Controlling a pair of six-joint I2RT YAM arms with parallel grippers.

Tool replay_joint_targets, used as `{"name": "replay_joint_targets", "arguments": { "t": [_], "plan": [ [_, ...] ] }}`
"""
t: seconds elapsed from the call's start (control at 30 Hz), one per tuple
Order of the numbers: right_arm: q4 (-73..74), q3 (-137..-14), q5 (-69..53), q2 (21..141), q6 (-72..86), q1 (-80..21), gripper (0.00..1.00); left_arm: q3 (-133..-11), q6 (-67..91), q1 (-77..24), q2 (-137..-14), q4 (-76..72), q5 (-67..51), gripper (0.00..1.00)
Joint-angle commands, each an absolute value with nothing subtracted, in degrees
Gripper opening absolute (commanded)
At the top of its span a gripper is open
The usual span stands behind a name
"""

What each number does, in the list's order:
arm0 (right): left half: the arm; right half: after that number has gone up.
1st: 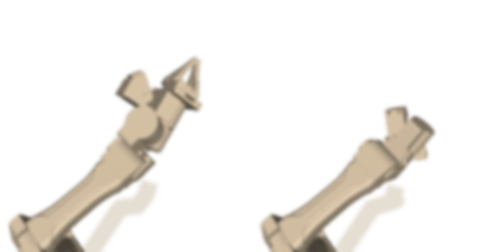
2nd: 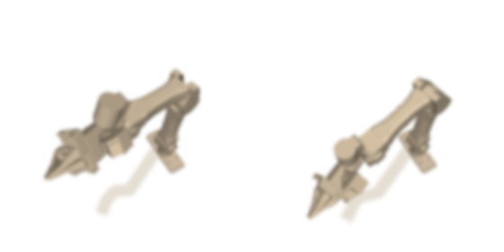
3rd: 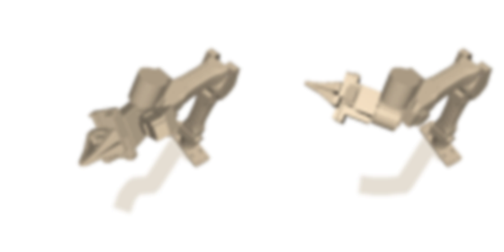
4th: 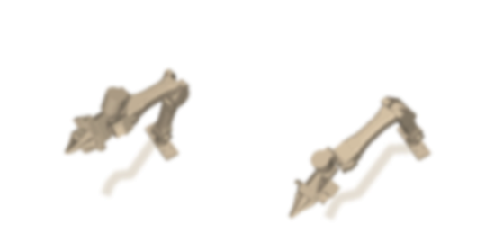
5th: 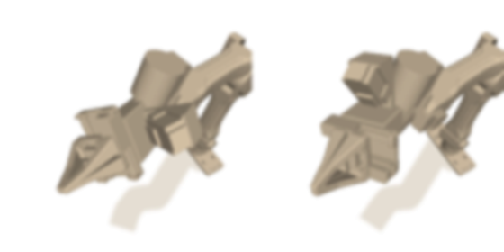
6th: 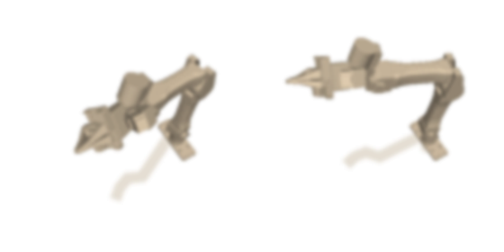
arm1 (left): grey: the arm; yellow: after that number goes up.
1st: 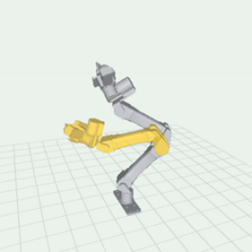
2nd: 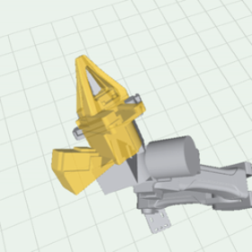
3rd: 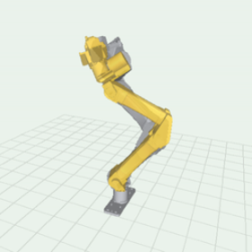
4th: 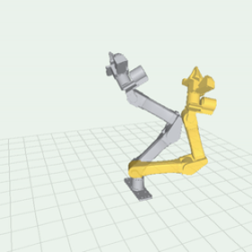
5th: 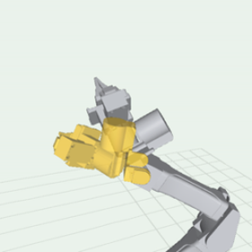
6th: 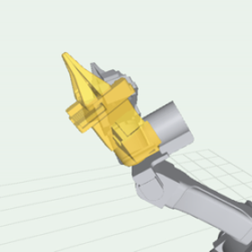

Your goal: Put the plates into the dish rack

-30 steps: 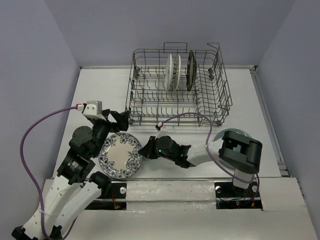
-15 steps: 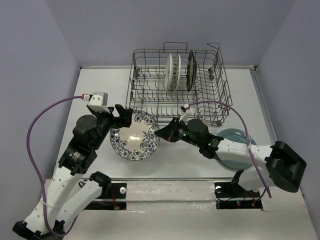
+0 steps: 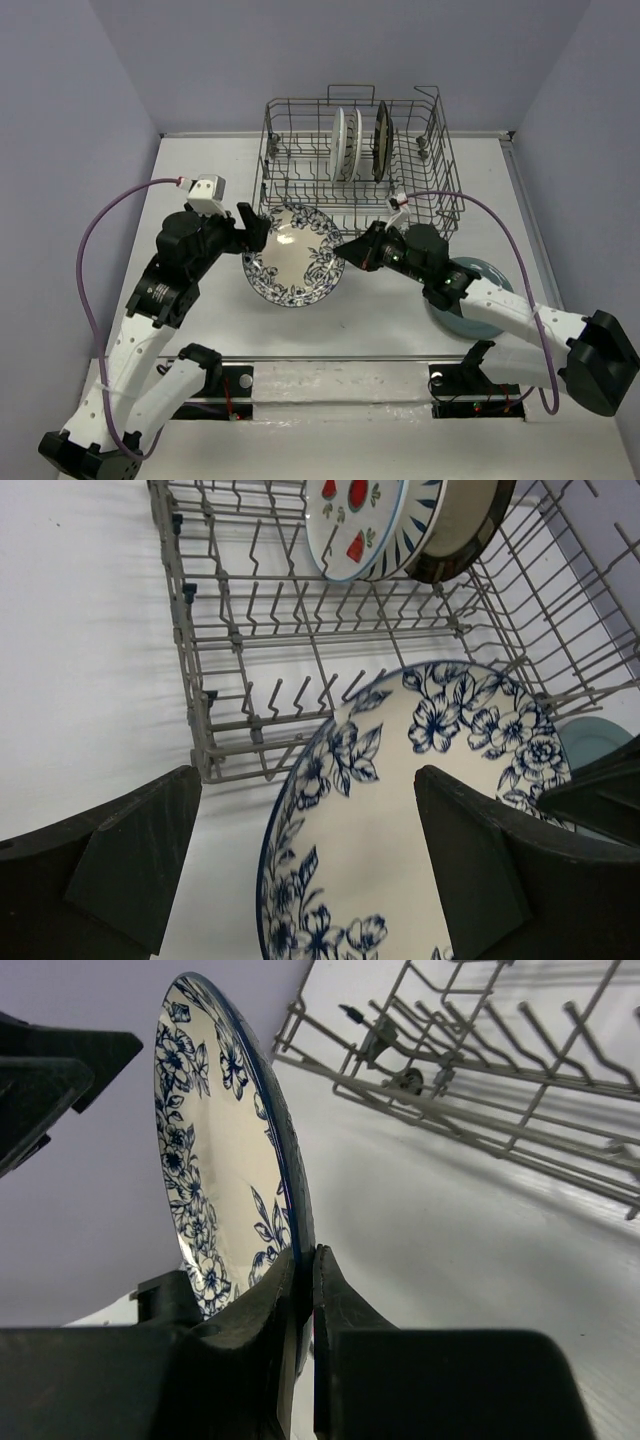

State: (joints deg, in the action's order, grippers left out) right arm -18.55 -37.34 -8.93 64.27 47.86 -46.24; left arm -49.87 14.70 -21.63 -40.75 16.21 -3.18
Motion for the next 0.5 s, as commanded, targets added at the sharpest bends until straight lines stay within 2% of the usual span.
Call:
{"name": "replay_joint_targets", "arguments": {
  "t": [0.0, 0.27, 0.47],
  "plan": [
    [-26.2, -42.4, -12.9, 61.9, 48.3, -42.9, 0.07, -50.2, 15.5, -20.6, -41.6, 15.5, -11.2, 0.99],
    [-30.0, -44.3, -21.6, 63.6, 50.3, -37.6, 0.07, -44.2, 18.3, -18.0, -41.6, 11.1, -23.5, 0.97],
    [-30.7, -45.5, -25.1, 63.9, 51.5, -36.0, 0.07, -42.9, 18.8, -17.5, -42.4, 9.3, -24.8, 0.97]
  ]
}}
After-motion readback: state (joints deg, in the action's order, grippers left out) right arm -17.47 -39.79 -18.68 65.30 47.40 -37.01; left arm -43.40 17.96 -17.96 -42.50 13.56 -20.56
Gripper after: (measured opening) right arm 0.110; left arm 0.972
